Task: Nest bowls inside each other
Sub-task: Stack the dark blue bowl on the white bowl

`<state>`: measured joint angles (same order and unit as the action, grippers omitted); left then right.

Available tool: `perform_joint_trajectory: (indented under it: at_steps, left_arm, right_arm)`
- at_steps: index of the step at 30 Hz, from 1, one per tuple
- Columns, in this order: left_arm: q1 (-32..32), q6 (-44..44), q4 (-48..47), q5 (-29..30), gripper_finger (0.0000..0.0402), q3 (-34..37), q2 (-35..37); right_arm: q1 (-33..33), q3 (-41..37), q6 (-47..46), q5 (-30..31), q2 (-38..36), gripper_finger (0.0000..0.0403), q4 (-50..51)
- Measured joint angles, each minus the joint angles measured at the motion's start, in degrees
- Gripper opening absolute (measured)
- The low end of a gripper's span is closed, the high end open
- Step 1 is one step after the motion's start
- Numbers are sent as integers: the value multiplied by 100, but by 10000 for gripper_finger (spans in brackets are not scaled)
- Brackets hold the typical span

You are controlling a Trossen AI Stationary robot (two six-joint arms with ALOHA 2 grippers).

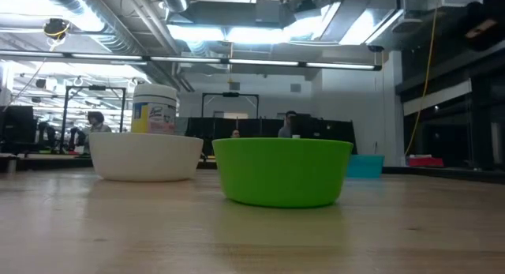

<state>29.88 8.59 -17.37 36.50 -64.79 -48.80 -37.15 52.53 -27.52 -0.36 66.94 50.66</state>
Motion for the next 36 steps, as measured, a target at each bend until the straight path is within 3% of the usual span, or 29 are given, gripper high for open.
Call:
perform_joint_trajectory:
  at_steps: [9,14,19,29,36]
  left_arm:
    - [157,68,88,199,8,0,-192]
    - [250,22,113,307,8,0,-185]
    - [314,-126,179,450,8,0,-137]
    - [314,-246,236,453,8,2,-80]
    - [314,-242,265,449,8,2,-78]
  right_arm:
    - [533,-31,718,-35,210,127,-159]
    - [695,-459,440,-682,238,132,-417]
    - [700,-849,302,-1247,238,120,-806]
    - [752,-948,550,-825,238,86,-931]
    - [853,-1543,298,-1413,238,74,-1450]
